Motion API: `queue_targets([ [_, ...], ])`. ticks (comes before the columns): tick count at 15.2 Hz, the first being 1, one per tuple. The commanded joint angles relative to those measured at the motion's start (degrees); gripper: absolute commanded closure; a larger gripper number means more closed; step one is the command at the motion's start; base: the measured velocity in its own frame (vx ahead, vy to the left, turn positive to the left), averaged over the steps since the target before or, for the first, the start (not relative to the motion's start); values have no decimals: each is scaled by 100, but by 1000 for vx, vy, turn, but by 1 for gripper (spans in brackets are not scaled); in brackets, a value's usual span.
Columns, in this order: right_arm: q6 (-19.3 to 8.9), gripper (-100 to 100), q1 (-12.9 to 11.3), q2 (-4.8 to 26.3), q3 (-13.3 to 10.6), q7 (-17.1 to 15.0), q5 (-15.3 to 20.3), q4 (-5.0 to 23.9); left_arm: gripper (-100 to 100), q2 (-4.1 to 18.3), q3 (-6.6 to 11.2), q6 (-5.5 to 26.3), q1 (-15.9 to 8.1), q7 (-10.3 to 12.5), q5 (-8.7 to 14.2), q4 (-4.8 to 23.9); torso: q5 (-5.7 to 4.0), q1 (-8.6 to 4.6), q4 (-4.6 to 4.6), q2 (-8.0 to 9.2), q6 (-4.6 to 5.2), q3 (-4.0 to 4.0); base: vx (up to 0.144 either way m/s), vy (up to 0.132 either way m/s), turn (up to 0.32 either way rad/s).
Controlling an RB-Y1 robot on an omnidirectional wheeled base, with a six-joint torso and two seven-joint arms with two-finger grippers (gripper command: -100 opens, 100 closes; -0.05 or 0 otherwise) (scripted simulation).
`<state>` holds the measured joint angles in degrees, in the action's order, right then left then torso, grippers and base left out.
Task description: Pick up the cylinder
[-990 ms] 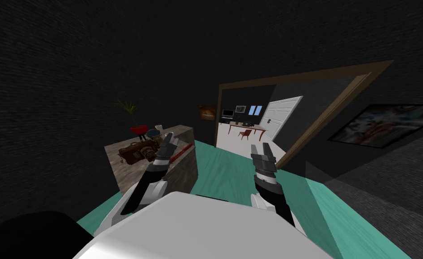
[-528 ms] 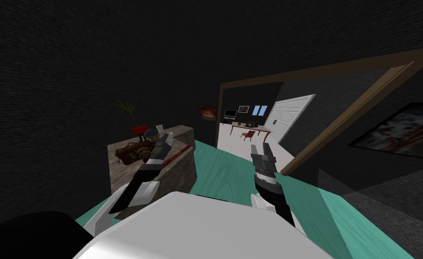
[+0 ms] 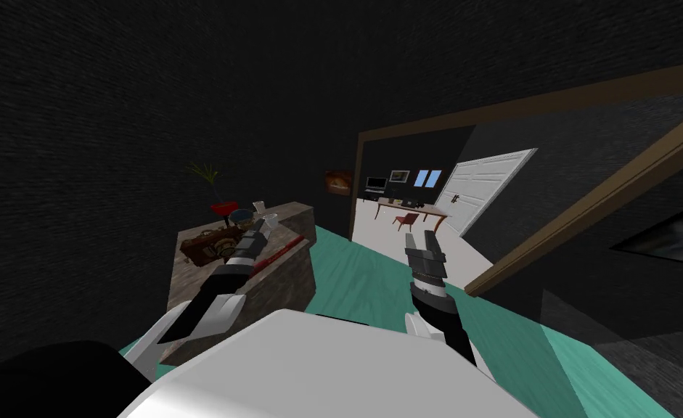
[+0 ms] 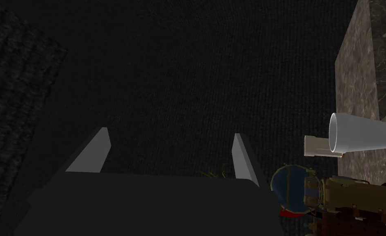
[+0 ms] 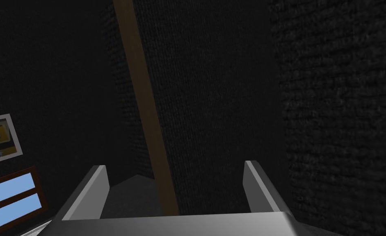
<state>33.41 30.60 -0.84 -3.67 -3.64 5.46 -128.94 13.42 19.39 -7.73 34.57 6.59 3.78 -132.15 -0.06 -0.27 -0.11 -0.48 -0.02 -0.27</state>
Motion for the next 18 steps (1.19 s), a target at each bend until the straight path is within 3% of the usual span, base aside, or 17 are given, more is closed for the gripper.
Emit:
queue_targets([
  [1, 0, 0, 0, 0, 0, 0, 0, 0, -100, 54, 110, 182, 26, 49, 51, 9, 0, 0, 0, 0, 0, 0, 84, -61, 46],
  [2, 0, 0, 0, 0, 0, 0, 0, 0, -100, 106, 314, 387, 81, 107, 141, 31, 1, 5, 0, 2, 2, 0, 92, -76, 96],
  [3, 0, 0, 0, 0, 0, 0, 0, 0, -100, 106, 314, 509, 81, 107, 141, 31, 1, 5, 0, 0, 0, 0, 115, -92, 107],
  [4, 0, 0, 0, 0, 0, 0, 0, 0, -100, 157, 514, 649, 138, 162, 240, 57, 1, 1, -1, -5, 1, -3, 137, -109, 141],
  [6, 0, 0, 0, 0, 0, 0, 0, 0, -100, 157, 514, 847, 138, 162, 240, 57, -1, -6, -4, -15, -1, -9, 123, -87, 78],
  [7, 0, 0, 0, 0, 0, 0, 0, 0, -100, 205, 709, 1033, 198, 216, 350, 84, 0, 1, -3, -12, 2, -7, 121, -78, 100],
  [9, 0, 0, 0, 0, 0, 0, 0, 0, -100, 205, 709, 1195, 198, 216, 350, 84, 1, 5, -3, -13, 0, -8, 101, -64, 70],
  [10, 0, 0, 0, 0, 0, 0, 0, 0, -100, 254, 898, 1345, 260, 268, 470, 114, 2, 11, -2, -6, 2, -4, 109, -70, 88],
  [12, 0, 0, 0, 0, 0, 0, 0, 0, -100, 254, 898, 1553, 260, 268, 470, 114, 1, 7, -3, -11, 0, -6, 101, -69, 72],
  [13, 0, 0, 0, 0, 0, 0, 0, 0, -100, 301, 1078, 1725, 325, 318, 600, 146, 2, 11, -2, -4, 2, -4, 111, -57, 93],
  [15, 0, 0, 0, 0, 0, 0, 0, 0, -100, 301, 1078, 1917, 325, 318, 600, 146, 3, 14, -3, -11, 0, -7, 108, -56, 66],
  [16, 0, 0, 0, 0, 0, 0, 0, 0, -100, 346, 1250, 2073, 391, 364, 740, 181, 3, 16, -2, -7, 2, -5, 105, -56, 75],
  [18, 0, 0, 0, 0, 0, 0, 0, 0, -100, 346, 1250, 2288, 391, 364, 740, 181, 4, 15, -3, -11, 1, -6, 103, -53, 68],
])
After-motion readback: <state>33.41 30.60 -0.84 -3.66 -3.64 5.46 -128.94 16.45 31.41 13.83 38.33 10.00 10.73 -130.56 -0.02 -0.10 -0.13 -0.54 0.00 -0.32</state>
